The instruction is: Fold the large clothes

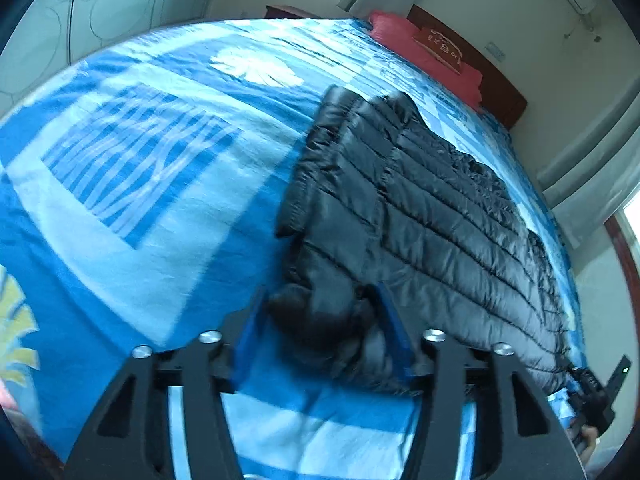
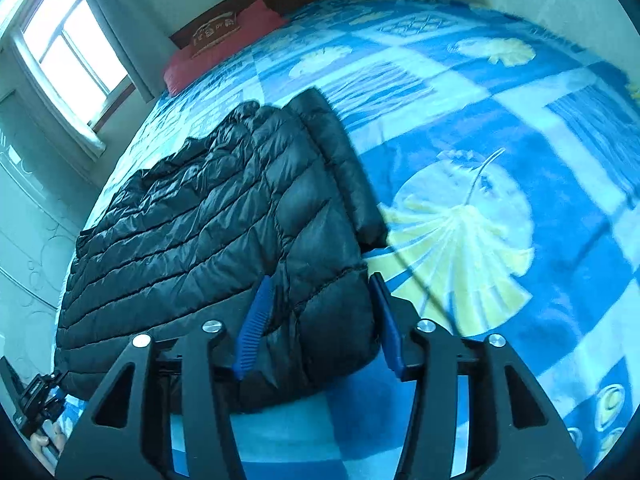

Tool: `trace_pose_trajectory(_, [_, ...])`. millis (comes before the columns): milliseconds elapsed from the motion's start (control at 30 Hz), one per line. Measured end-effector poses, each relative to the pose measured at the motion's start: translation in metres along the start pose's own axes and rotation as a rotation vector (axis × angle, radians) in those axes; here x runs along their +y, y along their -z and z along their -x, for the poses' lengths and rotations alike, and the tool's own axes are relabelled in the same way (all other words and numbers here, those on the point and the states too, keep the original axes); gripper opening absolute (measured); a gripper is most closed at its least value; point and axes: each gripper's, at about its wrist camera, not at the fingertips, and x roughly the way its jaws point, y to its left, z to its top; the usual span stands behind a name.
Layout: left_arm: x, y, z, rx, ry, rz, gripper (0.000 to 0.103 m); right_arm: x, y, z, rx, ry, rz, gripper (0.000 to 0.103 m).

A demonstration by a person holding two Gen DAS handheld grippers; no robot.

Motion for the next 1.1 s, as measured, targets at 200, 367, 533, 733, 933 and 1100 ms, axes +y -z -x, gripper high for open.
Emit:
trace_pose_trajectory(200, [0.013, -0.007, 0.022, -0.019, -0.091, -0.059, 0.069, 0.014, -0.009, 0.025, -0.064, 0.059, 0.065, 0.051])
trace_pose_trajectory(367, [0.016, -0.022, 0.021, -0.021, -0.084, -0.047, 0.074, 0.058, -0.01, 0.005, 0.016, -0.056, 0.144, 0.033])
trace_pose_trajectory(533, [0.005, -0.038, 0.002, 0.015, -0.064, -0.067, 0.074, 0.126, -0.009, -0.026, 0.083, -0.158, 0.241, 0.032])
trace_pose_trajectory(733, [-0.015, -0.061, -0.02, 0.034, -0.074, -0.133, 0.074, 0.209, -0.017, -0.059, 0.109, -0.229, 0.342, 0.032])
trace_pose_trajectory(933, [-0.021, -0.074, -0.038, 0.061, -0.059, -0.151, 0.074, 0.237, -0.01, -0.1, 0.158, -0.187, 0.382, 0.032])
trace_pose_trajectory(1100, [-0.024, -0.079, -0.05, 0.082, -0.05, -0.179, 0.074, 0.234, 0.0, -0.124, 0.185, -0.145, 0.384, 0.032])
